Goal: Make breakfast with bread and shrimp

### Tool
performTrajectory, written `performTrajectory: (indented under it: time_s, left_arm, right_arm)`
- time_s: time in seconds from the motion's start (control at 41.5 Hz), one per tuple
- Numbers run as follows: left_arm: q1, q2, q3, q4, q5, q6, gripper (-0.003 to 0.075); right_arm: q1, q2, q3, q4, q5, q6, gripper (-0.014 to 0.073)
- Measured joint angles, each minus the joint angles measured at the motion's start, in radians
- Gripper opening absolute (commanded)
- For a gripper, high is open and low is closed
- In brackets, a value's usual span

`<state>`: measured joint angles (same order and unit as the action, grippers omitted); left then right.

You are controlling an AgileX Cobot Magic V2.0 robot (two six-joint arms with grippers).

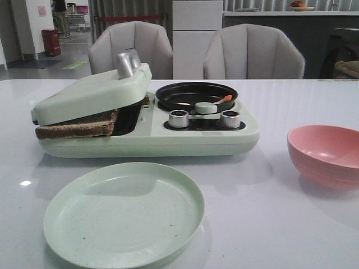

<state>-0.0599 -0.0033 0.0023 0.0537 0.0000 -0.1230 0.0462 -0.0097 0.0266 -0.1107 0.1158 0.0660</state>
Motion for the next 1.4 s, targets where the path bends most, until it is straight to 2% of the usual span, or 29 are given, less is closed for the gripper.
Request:
performTrajectory:
  time_s: [0.241, 0.458, 0.554, 0.675, 0.94, 1.398]
  left_arm:
    - [0.0, 0.0, 0.0, 0.0, 0.0, 0.0, 0.0102]
    - [0.0, 0.0, 0.0, 0.0, 0.0, 0.0, 0.0101]
    - [0.0, 0.0, 0.0, 0.0, 0.0, 0.0, 0.0101]
    - [0.0, 0.0, 0.0, 0.0, 0.0, 0.0, 0.0101]
    - [0.0, 0.0, 0.0, 0.0, 0.0, 0.0, 0.0101]
    - [0.0, 0.0, 0.0, 0.0, 0.0, 0.0, 0.0102]
  right_arm:
    - [0.0, 0.0, 0.0, 0.01, -0.019, -0.002, 0.0041]
    - [-0.001, 0.0, 0.0, 0.21, -0.021, -0.17, 0.0041]
    - [-0.026, 0.0, 0.0, 0.236, -0.024, -0.2, 0.0041]
    - [-0.063, 0.0, 0.0, 0.241, -0.026, -0.188, 0.0041]
    - [-0.07, 0.0, 0.0, 0.188, -0.032, -0.091, 0.0041]
    - [-0.07, 0.0, 0.0, 0.164, -0.032, -0.084, 0.0041]
